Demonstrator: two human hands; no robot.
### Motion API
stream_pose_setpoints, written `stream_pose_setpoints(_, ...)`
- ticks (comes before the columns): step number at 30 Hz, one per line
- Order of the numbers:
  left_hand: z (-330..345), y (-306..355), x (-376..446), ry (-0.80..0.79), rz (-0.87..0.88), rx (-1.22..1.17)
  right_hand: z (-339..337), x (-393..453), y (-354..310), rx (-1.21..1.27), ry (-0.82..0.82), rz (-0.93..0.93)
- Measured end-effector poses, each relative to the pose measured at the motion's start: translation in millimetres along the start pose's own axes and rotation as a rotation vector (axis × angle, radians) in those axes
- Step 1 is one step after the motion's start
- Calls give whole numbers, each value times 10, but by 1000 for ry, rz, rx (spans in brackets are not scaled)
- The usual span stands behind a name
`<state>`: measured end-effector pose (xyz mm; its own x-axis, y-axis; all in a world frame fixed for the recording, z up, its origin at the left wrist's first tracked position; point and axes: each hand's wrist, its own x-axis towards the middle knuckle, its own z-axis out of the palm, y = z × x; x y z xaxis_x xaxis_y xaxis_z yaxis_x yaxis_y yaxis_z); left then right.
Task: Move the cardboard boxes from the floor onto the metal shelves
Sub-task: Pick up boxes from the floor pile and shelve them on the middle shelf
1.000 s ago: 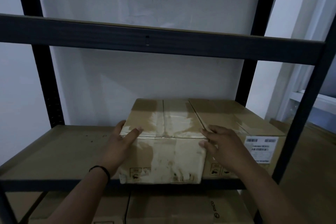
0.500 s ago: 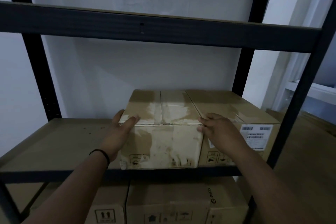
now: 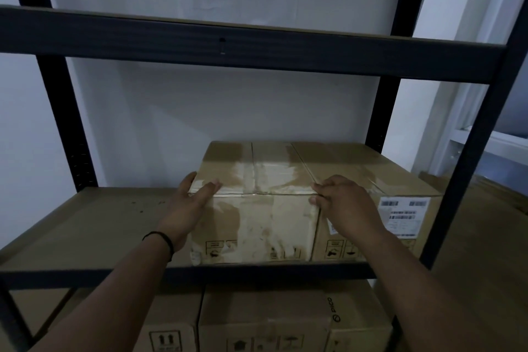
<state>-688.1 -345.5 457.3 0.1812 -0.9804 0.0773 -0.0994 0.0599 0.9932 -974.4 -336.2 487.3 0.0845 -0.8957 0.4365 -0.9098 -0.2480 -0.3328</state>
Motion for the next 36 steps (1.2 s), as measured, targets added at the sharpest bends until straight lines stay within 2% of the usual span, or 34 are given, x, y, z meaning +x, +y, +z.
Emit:
stream_pose_setpoints(13,35,42,-16,14,12,76,42,-85,-42,-5,9,44)
stream_pose_setpoints(17,6,93,-84,14,72,152,51,-137,-75,-168,-87,39)
stream_pose_setpoints(20,-53,92,-117,-77,75,105,17,-272,-129,-201,-162,100)
stream_pose_setpoints(25,-236,-24,-248,-218,62,80,70,-698,-227,-151,-106,259)
stream_pose_setpoints(30,-318,-96,-558,-131,57,130,96,-1068,-333,-74,-110,381)
stream_pose_setpoints(36,-392,48,-1124,-57,85,199,-27,-1564,-489,-5,-119,409)
